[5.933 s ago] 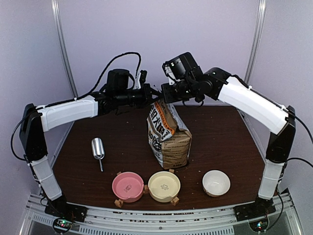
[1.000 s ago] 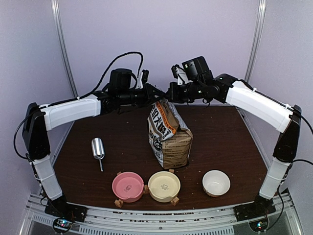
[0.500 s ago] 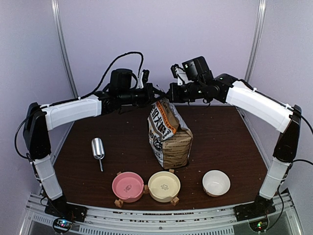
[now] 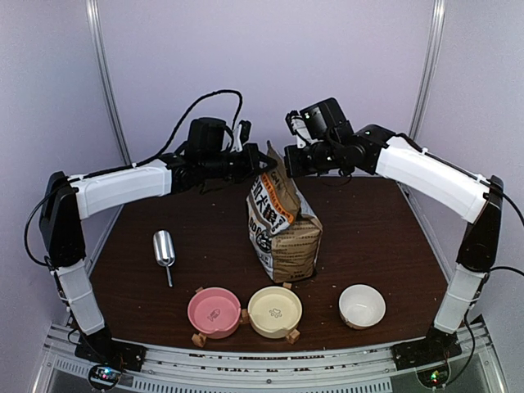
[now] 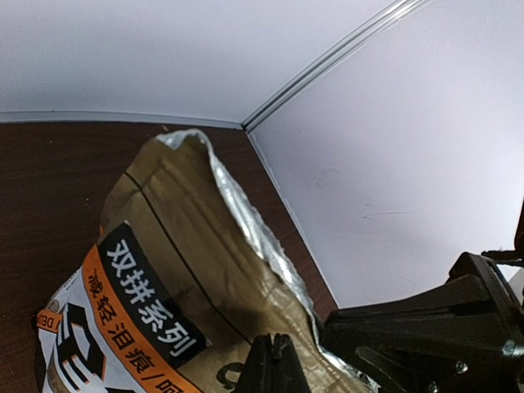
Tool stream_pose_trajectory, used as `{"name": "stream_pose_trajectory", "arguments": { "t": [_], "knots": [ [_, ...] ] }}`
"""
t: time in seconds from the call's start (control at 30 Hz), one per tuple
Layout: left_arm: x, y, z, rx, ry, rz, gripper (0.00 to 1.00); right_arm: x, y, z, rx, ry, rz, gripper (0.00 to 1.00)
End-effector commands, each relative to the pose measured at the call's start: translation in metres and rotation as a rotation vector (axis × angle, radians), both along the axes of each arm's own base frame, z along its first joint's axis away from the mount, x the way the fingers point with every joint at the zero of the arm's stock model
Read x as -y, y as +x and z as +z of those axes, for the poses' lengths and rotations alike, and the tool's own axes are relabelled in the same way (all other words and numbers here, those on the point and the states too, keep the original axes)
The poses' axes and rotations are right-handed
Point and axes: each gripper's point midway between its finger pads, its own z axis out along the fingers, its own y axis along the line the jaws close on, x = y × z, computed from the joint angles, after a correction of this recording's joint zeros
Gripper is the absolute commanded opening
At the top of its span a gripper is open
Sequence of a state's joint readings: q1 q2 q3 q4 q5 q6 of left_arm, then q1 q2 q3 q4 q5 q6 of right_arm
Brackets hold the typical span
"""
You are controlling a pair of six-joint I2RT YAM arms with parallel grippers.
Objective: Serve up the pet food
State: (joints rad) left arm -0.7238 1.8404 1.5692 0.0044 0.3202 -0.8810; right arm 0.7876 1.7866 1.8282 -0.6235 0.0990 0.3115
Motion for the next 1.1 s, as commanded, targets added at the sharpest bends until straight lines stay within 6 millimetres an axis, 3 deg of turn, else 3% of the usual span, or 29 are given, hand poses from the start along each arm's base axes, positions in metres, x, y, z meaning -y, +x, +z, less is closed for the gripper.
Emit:
{"name": "stream_pose_trajectory", "arguments": {
  "t": [0.0,0.13,0.27,0.43,0.67,1.07],
  "knots": [
    [-0.001,0.0,0.014,0.043,-0.01,0.007,0.0,0.006,0.001,-0.023,-0.043,-0.084,-0.019,0.0],
    [-0.006,-0.002,0.018,0.053,-0.01,0.021,0.02,-0.004,-0.005,-0.019,-0.074,-0.014,0.017,0.0],
    [-0.017,-0.003,0.023,0.073,-0.008,0.062,0.17,-0.019,-0.013,-0.01,-0.112,0.106,0.089,0.0],
    [-0.025,0.001,0.024,0.076,-0.005,0.08,0.29,-0.03,-0.017,-0.007,-0.159,0.202,0.135,0.0],
    [-0.024,0.001,0.025,0.08,-0.012,0.073,0.34,-0.035,-0.02,-0.002,-0.202,0.321,0.168,0.0],
    [-0.018,0.004,0.023,0.074,-0.022,0.056,0.38,-0.032,-0.019,-0.009,-0.206,0.29,0.159,0.0]
  ]
}}
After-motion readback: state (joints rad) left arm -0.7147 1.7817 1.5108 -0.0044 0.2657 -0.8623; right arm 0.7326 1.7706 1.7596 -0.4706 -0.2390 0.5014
